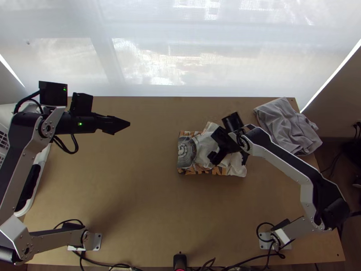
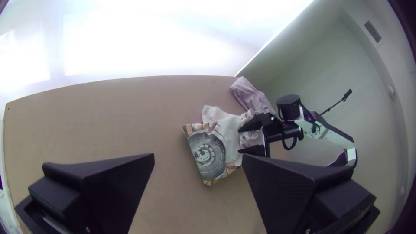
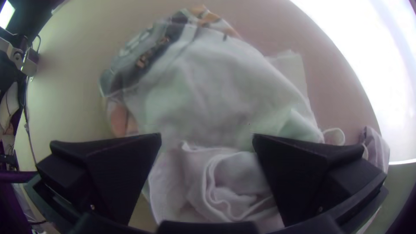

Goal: Fold the t-shirt

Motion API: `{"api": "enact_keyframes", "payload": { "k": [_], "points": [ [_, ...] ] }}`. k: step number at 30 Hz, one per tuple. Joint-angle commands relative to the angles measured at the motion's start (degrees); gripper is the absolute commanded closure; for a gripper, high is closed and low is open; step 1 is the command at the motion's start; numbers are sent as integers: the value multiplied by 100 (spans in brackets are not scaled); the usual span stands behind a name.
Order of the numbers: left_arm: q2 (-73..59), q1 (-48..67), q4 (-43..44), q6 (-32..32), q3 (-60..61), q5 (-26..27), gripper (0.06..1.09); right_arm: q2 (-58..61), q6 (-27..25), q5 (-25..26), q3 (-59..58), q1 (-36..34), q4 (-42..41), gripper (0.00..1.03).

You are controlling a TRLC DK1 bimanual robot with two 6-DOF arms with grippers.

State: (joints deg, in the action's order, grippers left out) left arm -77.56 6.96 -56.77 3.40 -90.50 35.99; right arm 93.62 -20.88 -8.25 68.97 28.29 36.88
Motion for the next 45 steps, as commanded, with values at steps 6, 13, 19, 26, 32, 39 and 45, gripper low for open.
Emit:
{"api": "enact_keyframes", "payload": {
  "k": [6,13,19,26,32,39,45],
  "points": [
    [118,-178,-106,12,67,-48,10,-1197,-698,-291,-1641,-1704,-111,4],
    [189,-230,-176,3,120,-48,10,-1443,-557,-502,-1553,-1740,-76,5],
    [285,-389,-343,-129,182,-48,10,-1479,-153,-520,-499,-1159,152,4],
    [540,-512,-352,-155,481,-48,10,-1259,524,-493,547,-289,152,5],
    [733,-599,-361,-155,788,-48,10,-442,744,-484,178,326,-190,5],
    [944,-766,-528,-226,973,-57,10,165,814,-484,-613,423,-955,5],
    [1111,-775,-598,-252,1184,-57,10,631,893,-484,-912,414,-1430,5]
  ]
}}
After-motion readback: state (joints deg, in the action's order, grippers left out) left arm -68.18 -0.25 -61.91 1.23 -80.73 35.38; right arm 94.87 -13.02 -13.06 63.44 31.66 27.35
